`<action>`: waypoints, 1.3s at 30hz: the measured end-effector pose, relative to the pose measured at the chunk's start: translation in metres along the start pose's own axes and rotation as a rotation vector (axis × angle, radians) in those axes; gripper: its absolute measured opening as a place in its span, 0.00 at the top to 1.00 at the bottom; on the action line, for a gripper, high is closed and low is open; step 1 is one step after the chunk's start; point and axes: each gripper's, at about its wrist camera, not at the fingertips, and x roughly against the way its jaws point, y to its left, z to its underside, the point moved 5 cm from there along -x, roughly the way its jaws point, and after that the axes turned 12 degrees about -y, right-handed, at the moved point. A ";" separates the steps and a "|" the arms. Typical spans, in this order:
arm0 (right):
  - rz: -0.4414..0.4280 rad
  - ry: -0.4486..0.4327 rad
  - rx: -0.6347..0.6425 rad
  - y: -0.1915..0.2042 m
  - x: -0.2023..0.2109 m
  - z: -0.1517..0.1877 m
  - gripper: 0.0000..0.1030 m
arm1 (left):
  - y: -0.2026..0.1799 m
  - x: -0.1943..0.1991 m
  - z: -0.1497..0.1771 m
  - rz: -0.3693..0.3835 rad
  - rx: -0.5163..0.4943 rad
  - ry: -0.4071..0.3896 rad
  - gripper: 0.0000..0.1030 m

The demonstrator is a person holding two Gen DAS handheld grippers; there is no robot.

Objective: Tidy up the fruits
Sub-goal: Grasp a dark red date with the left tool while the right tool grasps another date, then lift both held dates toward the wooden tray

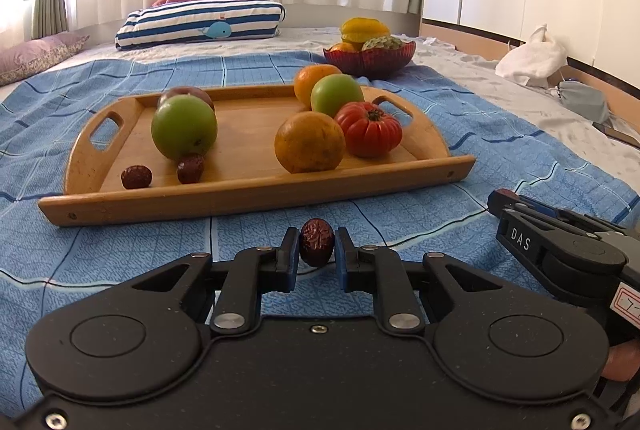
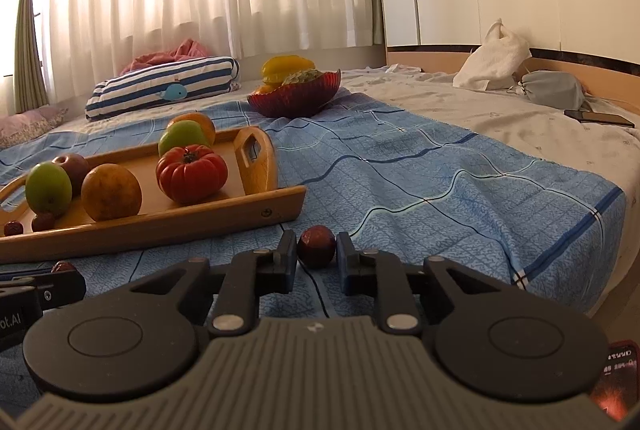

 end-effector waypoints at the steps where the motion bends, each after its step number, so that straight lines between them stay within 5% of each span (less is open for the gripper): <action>1: -0.006 -0.003 -0.002 0.001 0.001 0.000 0.76 | 0.000 0.001 -0.001 -0.002 -0.001 -0.004 0.83; 39: -0.214 -0.086 0.026 0.054 0.027 -0.025 0.76 | 0.042 0.010 -0.022 -0.101 -0.012 -0.076 0.83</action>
